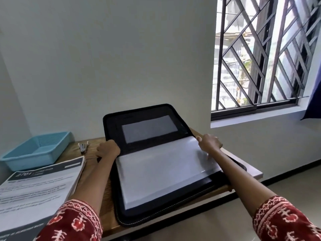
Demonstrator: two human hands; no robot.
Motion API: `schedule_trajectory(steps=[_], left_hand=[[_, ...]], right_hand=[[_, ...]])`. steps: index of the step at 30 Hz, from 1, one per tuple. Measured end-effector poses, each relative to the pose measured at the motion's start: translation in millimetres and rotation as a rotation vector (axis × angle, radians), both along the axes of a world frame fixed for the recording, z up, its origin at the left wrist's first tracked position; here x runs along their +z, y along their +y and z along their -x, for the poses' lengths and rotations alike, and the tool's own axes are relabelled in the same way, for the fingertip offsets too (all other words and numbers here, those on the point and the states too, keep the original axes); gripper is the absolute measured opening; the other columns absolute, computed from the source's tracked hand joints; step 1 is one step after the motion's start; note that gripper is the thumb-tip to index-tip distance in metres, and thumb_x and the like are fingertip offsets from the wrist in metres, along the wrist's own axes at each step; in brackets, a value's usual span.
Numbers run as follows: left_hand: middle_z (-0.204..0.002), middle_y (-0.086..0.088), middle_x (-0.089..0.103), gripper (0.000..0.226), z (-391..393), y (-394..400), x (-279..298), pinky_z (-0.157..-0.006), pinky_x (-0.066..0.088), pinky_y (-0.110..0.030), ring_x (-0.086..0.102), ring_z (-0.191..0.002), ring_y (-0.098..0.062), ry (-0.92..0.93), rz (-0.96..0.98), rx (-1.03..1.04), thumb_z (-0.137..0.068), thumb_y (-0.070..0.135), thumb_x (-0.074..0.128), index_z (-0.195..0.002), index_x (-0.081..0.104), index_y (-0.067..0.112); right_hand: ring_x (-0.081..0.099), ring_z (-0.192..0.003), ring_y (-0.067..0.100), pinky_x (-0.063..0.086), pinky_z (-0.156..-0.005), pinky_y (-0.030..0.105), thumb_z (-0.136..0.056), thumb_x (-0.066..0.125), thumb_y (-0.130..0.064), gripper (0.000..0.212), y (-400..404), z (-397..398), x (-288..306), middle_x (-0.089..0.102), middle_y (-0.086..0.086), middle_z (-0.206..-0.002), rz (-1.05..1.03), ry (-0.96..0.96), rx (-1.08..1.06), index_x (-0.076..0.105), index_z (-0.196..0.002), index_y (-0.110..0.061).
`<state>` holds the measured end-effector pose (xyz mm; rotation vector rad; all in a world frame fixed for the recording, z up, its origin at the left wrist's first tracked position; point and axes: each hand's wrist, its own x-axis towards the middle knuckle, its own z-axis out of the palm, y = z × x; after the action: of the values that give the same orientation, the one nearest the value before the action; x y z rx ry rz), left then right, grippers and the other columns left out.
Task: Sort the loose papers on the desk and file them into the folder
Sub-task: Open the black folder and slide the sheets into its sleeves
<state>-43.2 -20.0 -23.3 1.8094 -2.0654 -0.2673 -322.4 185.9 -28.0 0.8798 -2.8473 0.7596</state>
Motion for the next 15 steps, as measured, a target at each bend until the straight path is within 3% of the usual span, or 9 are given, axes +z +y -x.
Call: schedule_trajectory(steps=[3,7,11,13,15], left_hand=[[-0.134,-0.020,0.041,0.033,13,11,3,-0.103,0.032,-0.047,0.037,-0.124,-0.037,-0.097,0.014,-0.003,-0.089,0.008,0.050,-0.122,0.053,0.005],[-0.130,-0.016,0.047,0.037,30,28,6,-0.100,0.035,-0.047,0.040,-0.123,-0.034,-0.135,0.063,-0.187,-0.085,0.008,0.057,-0.121,0.054,0.009],[-0.122,-0.011,0.060,0.043,48,59,6,-0.094,0.043,-0.033,0.056,-0.112,-0.026,-0.002,-0.053,-0.570,-0.083,0.023,0.069,-0.122,0.059,0.008],[-0.128,-0.012,0.054,0.056,54,74,6,-0.089,0.044,-0.032,0.055,-0.108,-0.026,-0.075,-0.140,-0.661,-0.084,0.036,0.067,-0.130,0.050,0.008],[-0.139,-0.013,0.041,0.063,56,83,1,-0.094,0.042,-0.036,0.049,-0.116,-0.029,-0.222,-0.217,-0.690,-0.089,0.047,0.055,-0.136,0.038,0.009]], right_hand=[[0.055,-0.113,0.034,0.045,-0.083,0.033,-0.098,0.042,-0.029,0.037,8,6,11,0.059,0.019,-0.121,0.006,0.001,0.022,0.059,-0.118,-0.002],[0.061,-0.106,0.029,0.044,-0.078,0.029,-0.094,0.050,-0.036,0.036,18,8,19,0.062,0.012,-0.116,-0.040,-0.056,0.027,0.062,-0.113,-0.008],[0.060,-0.092,0.030,0.039,-0.069,0.026,-0.087,0.056,-0.020,0.019,17,0,18,0.060,0.013,-0.093,0.093,0.028,0.080,0.065,-0.094,-0.005],[0.060,-0.090,0.029,0.039,-0.066,0.026,-0.084,0.062,-0.017,0.013,17,-3,19,0.058,0.010,-0.085,0.140,0.022,0.159,0.064,-0.085,-0.004],[0.057,-0.096,0.026,0.043,-0.075,0.029,-0.080,0.073,-0.025,0.024,19,-6,19,0.058,0.007,-0.093,0.051,-0.049,0.258,0.061,-0.094,-0.010]])
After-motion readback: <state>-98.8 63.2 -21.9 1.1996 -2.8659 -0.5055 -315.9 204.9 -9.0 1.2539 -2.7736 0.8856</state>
